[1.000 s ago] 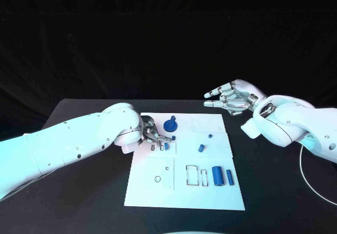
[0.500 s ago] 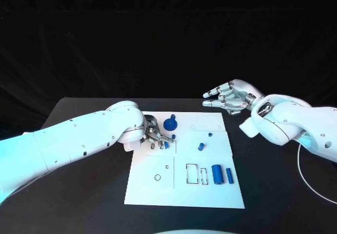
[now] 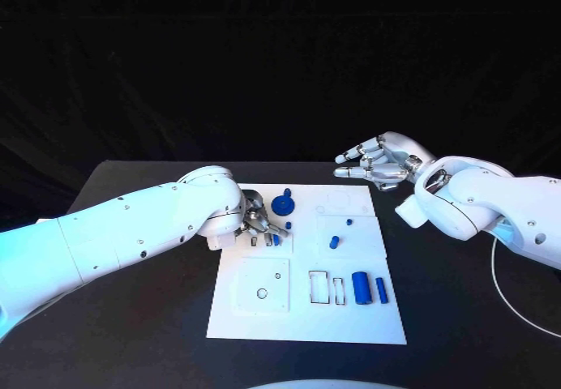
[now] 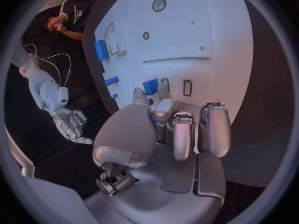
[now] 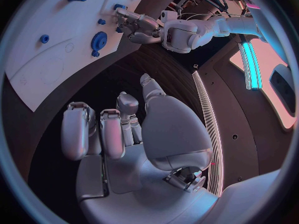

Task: Assemble the parts on the task board

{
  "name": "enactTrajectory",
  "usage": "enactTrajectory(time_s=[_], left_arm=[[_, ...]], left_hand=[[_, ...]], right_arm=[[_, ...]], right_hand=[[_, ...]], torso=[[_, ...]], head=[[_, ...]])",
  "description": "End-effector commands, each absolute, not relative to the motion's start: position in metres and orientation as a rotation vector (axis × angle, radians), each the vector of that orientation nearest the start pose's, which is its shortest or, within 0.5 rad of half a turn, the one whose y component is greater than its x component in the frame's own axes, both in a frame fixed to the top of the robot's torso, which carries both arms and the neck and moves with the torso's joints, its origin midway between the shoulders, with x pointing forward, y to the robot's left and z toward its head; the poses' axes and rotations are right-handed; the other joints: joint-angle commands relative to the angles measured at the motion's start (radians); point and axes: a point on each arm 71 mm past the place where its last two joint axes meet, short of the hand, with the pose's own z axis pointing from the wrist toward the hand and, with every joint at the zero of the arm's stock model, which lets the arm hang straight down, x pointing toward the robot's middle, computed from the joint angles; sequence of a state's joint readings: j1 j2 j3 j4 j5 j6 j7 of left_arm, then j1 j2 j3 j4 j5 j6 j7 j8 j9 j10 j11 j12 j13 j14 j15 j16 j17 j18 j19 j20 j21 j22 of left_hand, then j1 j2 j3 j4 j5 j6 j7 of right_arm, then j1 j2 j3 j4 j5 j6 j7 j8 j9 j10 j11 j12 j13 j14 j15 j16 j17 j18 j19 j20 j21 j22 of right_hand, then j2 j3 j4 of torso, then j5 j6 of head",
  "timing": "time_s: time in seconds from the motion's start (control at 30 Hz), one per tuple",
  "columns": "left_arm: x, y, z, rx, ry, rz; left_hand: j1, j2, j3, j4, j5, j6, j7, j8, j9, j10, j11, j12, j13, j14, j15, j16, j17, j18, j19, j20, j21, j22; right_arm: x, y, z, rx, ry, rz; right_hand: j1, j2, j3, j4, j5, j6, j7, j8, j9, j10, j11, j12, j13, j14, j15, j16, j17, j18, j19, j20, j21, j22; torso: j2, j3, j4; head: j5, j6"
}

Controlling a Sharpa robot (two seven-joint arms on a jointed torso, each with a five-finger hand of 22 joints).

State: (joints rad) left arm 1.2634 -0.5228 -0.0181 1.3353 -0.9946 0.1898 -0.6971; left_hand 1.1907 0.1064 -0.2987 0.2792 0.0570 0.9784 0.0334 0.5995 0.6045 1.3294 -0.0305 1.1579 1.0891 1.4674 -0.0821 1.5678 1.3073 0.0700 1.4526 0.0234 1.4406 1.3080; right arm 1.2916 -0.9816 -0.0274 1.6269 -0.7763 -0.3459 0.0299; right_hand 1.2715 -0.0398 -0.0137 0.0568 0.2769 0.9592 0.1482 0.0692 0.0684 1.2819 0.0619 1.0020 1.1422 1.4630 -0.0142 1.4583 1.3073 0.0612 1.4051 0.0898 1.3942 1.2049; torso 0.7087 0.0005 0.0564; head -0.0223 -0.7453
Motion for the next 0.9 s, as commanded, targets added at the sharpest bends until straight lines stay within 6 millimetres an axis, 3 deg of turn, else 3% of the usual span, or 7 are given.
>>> enactTrajectory(time_s=[0.03, 0.6, 0.77, 0.9], left_arm=[[0.5081, 0.1095, -0.2038, -0.143, 2.415, -0.347], [0.5074, 0.1066, -0.2041, -0.128, 2.425, -0.344], [0.5077, 0.1067, -0.204, -0.136, 2.423, -0.349], [0.5077, 0.1066, -0.2039, -0.144, 2.423, -0.358]], left_hand=[[0.011, 0.0, 0.007, 0.0, 0.006, -0.009, 0.002, 0.006, 0.002, 0.006, -0.001, 0.003, 0.002, 0.103, -0.005, 0.003, 0.263, -0.021, 0.009, 0.001, 0.007, 0.033], [0.029, 0.005, 0.019, -0.003, 0.008, -0.013, 0.001, 0.013, 0.016, 0.006, -0.002, 0.004, 0.003, 0.103, -0.006, 0.003, 0.263, -0.022, 0.012, 0.001, 0.011, 0.042], [0.062, 0.029, 0.052, -0.011, 0.009, -0.02, 0.0, 0.017, 0.03, 0.006, -0.003, 0.003, 0.002, 0.103, -0.006, 0.003, 0.263, -0.022, 0.011, 0.001, 0.012, 0.045], [0.167, 0.078, 0.136, -0.065, 0.013, -0.039, -0.007, 0.01, 0.038, 0.0, -0.01, -0.004, -0.003, 0.103, -0.012, 0.003, 0.263, -0.021, 0.008, -0.004, 0.01, 0.043]], right_arm=[[0.4816, -0.239, -0.1321, 0.418, 1.652, 1.025], [0.4816, -0.235, -0.1342, 0.406, 1.664, 1.04], [0.4816, -0.2347, -0.1345, 0.405, 1.664, 1.041], [0.4815, -0.2346, -0.1347, 0.404, 1.667, 1.04]], right_hand=[[0.008, 0.003, -0.003, -0.002, 0.007, 0.006, -0.002, 0.003, 0.001, 0.0, -0.004, 0.0, 0.0, 0.067, -0.004, -0.006, 0.074, 0.013, -0.005, -0.003, -0.005, 0.0], [0.004, 0.005, -0.007, 0.001, 0.008, 0.009, -0.002, 0.004, 0.002, -0.001, -0.005, -0.002, -0.003, 0.067, -0.005, -0.006, 0.074, 0.013, -0.005, -0.003, -0.006, -0.002], [0.003, 0.005, -0.007, 0.001, 0.008, 0.009, -0.002, 0.004, 0.002, -0.001, -0.005, -0.003, -0.003, 0.067, -0.005, -0.006, 0.074, 0.013, -0.005, -0.003, -0.006, -0.002], [0.005, 0.007, -0.008, 0.001, 0.007, 0.009, -0.003, 0.004, 0.002, -0.001, -0.005, -0.003, -0.004, 0.067, -0.005, -0.007, 0.074, 0.014, -0.005, -0.004, -0.007, -0.003]], torso=[[0.0, -0.0004, -0.0003], [0.0, 0.0003, 0.0], [0.0, 0.0002, 0.0005], [0.0, 0.0004, 0.0003]], head=[[0.0, -0.002], [0.0, -0.003], [0.0, -0.006], [0.0, -0.008]])
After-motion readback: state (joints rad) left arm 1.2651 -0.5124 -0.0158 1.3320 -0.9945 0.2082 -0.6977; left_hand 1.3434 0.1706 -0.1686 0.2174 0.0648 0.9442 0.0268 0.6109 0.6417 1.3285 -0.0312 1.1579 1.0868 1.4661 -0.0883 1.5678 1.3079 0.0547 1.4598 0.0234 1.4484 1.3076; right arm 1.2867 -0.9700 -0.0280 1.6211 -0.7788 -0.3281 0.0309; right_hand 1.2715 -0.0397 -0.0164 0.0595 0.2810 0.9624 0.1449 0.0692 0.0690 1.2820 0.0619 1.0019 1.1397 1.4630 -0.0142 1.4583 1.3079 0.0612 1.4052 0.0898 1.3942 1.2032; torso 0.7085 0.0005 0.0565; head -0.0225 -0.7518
